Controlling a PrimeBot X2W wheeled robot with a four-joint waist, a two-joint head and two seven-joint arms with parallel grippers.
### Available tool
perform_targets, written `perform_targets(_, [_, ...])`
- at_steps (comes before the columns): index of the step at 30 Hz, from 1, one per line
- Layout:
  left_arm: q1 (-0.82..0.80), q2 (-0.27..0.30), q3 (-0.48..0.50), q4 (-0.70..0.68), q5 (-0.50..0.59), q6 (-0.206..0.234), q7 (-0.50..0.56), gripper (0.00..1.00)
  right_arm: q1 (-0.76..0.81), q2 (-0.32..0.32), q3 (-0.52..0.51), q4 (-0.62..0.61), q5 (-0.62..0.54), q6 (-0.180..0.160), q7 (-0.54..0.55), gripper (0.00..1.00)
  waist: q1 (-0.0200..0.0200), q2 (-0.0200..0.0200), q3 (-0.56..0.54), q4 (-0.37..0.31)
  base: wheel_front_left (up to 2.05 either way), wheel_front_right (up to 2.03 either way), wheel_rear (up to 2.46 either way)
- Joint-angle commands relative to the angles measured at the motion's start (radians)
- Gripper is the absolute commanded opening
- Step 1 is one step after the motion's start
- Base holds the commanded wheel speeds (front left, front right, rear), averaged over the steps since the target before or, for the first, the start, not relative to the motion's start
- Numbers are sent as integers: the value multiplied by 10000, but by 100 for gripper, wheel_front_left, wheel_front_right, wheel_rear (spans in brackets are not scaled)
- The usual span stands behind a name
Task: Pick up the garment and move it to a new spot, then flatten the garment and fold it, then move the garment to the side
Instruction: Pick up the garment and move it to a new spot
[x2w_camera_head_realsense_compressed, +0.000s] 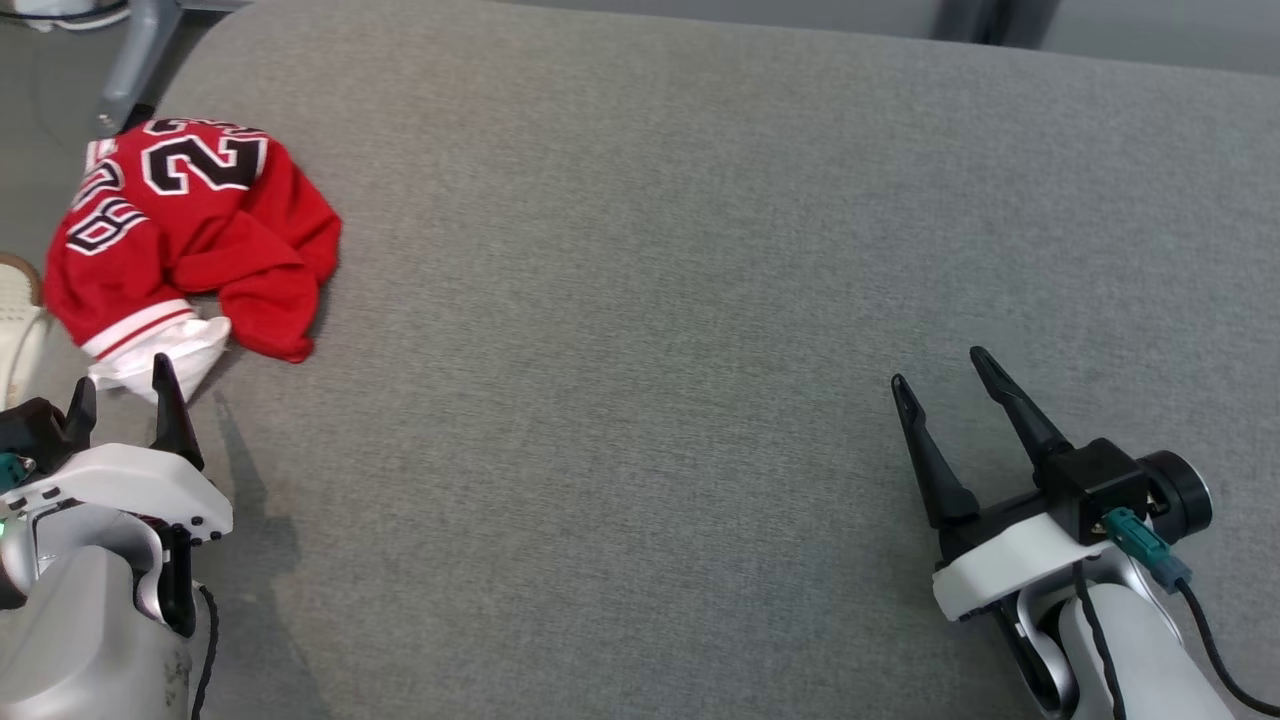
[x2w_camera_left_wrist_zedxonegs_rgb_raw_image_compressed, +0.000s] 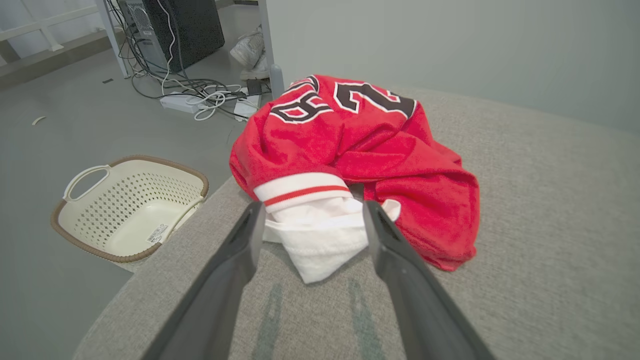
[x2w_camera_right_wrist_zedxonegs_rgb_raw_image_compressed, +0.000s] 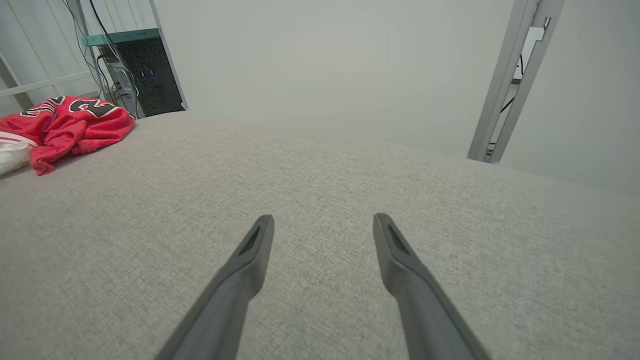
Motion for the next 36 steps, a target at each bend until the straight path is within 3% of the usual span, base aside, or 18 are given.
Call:
perform_targets(1, [-417, 166, 27, 576, -47, -43, 2, 100, -94, -123, -56, -103, 58, -3, 2, 100, 0, 0, 619, -648, 0, 0, 0])
perform_targets(9, [-1553, 804, 166, 2720, -224, 155, 13, 100, -159, -399, -253, -302, 114, -3, 2, 100, 0, 0, 1013, -1323, 0, 0, 0])
perform_targets(10, [-1631, 847, 168, 2865, -216, 200, 9, 55, -141, -427, -290, -314, 117, -3, 2, 100, 0, 0, 1026, -1357, 0, 0, 0])
perform_targets(11, [-1709, 863, 178, 2992, -246, 243, 6, 0, -120, -435, -351, -336, 119, -3, 2, 100, 0, 0, 1030, -1381, 0, 0, 0])
perform_targets(19, [-1694, 980, 84, 2094, -35, 293, -12, 0, 66, -160, -608, -260, 162, -3, 2, 100, 0, 0, 592, -1451, 0, 0, 0])
perform_targets(27, [-1900, 924, -505, 4, 582, -453, -15, 0, 418, 244, -723, 6, 380, -3, 2, 100, 0, 0, -536, -1601, 0, 0, 0])
perform_targets(32, [-2102, 462, -1379, -937, 989, -767, -2, 0, 738, 385, -817, 146, 544, -3, 2, 100, 0, 0, -1227, -1891, 0, 0, 0])
perform_targets(36, [-2075, -384, -2143, -1442, 939, -920, -4, 0, 1016, 403, -844, 286, 659, -3, 2, 100, 0, 0, -1725, -2225, 0, 0, 0])
